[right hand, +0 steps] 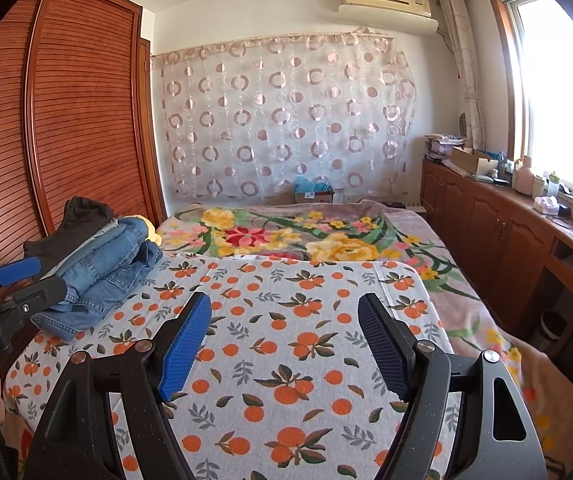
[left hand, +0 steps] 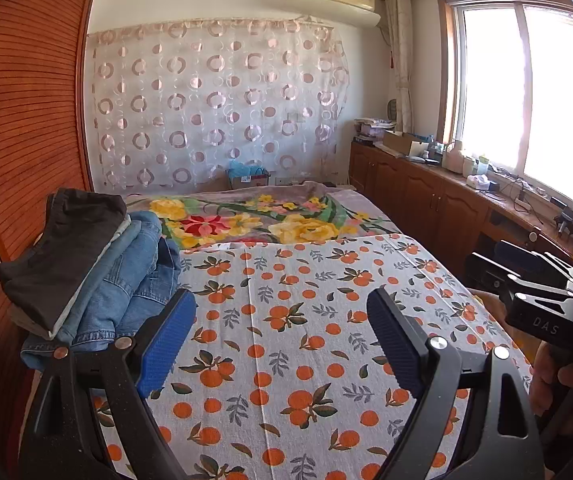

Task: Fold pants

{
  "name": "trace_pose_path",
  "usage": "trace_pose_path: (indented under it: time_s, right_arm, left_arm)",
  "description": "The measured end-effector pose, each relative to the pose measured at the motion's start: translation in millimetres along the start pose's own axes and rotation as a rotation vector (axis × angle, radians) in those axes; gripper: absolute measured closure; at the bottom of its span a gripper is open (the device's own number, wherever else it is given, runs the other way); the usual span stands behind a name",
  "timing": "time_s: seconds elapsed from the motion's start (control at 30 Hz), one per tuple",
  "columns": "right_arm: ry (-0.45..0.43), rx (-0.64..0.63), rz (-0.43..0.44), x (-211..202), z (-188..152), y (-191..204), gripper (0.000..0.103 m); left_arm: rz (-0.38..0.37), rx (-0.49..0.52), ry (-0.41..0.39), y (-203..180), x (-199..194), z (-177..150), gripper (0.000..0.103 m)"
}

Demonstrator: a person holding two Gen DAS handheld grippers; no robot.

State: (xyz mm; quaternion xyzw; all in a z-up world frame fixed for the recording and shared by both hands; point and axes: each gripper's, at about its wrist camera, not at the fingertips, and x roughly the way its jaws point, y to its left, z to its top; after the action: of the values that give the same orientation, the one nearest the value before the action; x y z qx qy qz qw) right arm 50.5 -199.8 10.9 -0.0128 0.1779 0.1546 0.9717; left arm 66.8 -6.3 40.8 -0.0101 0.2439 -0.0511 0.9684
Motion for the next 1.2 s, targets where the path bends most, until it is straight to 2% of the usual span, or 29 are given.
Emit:
trace_pose_path:
  time_s: [1.2]
  right_arm:
    - [-0.006, 0.001, 0.007, 2.5, -5.1, -5.3, 0.025]
  left_arm:
    - [0.002, -0.003, 0.001, 2.2, -1.3, -1.5, 0.015]
